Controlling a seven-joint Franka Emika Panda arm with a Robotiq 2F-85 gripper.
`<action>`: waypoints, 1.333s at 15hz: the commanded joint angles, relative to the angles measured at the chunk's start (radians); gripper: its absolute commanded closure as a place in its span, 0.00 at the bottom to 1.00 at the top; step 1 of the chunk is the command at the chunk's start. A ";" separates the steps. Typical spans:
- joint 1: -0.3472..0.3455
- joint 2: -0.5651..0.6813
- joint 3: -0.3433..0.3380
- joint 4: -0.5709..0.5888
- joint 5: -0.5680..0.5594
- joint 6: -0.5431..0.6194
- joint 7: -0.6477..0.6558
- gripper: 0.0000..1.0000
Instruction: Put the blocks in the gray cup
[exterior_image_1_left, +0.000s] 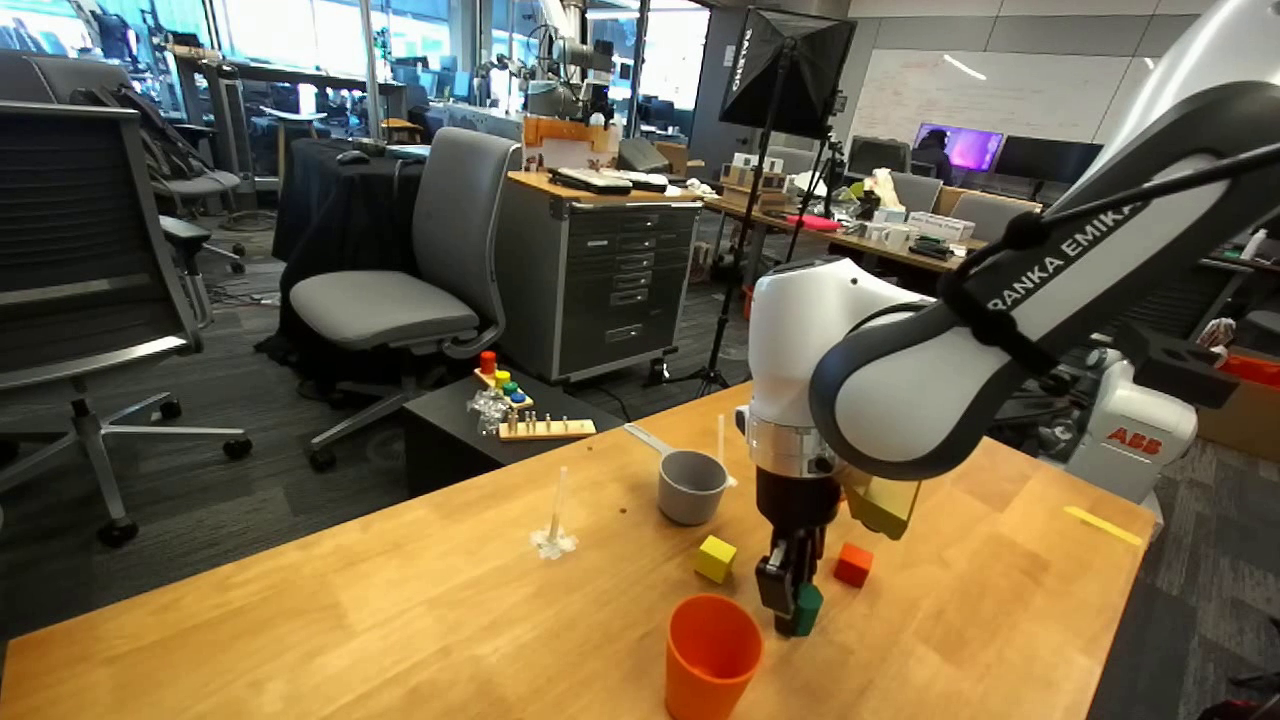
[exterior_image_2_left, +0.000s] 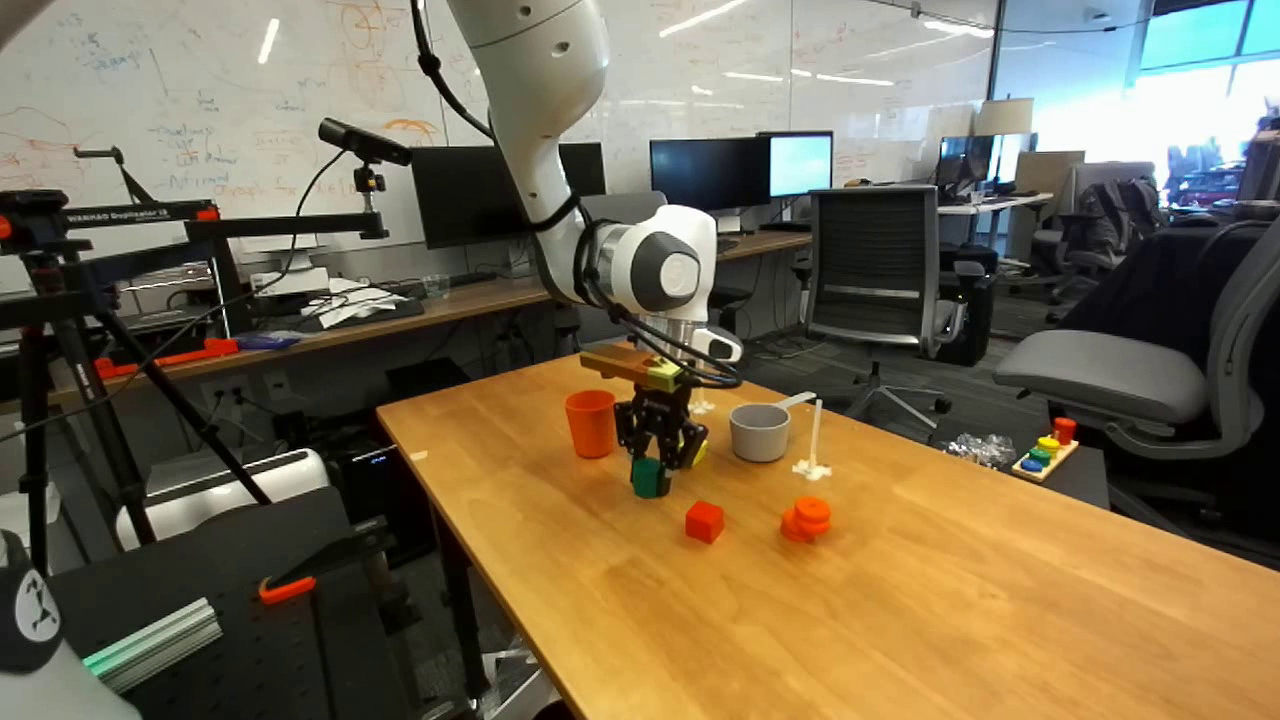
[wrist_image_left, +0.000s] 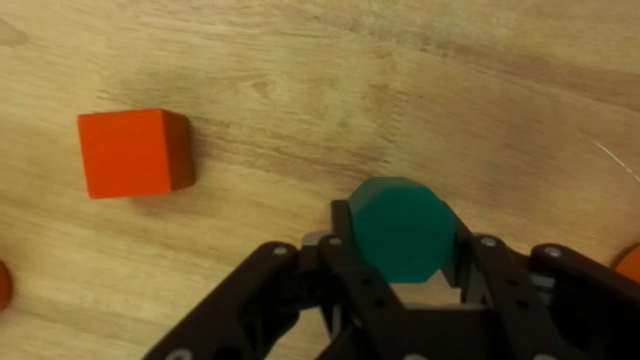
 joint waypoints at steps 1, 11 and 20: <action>0.020 -0.040 -0.013 0.008 -0.001 -0.043 0.023 0.83; 0.087 -0.103 -0.094 0.195 -0.119 -0.167 0.134 0.83; 0.091 0.126 -0.129 0.607 -0.163 -0.343 0.170 0.83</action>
